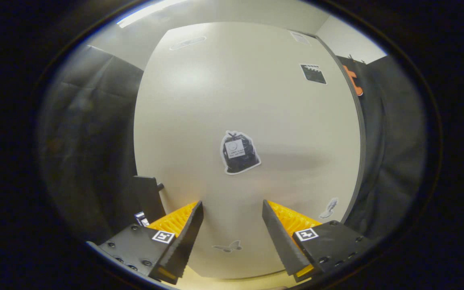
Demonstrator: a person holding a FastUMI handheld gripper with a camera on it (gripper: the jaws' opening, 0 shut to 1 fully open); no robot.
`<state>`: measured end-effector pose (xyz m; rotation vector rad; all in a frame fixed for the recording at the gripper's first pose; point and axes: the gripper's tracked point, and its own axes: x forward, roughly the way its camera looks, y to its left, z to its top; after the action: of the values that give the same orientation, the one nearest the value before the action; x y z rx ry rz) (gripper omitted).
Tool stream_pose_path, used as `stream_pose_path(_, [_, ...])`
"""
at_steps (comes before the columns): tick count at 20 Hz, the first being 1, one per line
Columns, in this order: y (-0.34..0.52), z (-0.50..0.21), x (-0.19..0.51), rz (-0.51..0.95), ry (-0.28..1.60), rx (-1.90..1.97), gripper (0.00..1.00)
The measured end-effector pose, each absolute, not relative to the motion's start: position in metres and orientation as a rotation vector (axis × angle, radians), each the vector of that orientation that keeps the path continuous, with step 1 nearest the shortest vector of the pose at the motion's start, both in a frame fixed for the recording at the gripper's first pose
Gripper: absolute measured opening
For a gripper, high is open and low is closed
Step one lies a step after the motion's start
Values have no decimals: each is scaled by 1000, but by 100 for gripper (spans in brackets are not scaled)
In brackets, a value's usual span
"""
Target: Open the shoe cabinet door, grab the shoes and put them into the shoe cabinet, then close the shoe cabinet door.
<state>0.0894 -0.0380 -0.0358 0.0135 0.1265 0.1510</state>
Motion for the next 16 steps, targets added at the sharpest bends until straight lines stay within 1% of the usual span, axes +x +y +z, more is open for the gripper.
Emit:
stream_pose_path(6, [-37,-37,110,96,123,18,93])
stream_pose_path(12, [-34,-41,116,41,112,11,93])
stream_pose_path(16, [-34,-41,117,32,106,15,93])
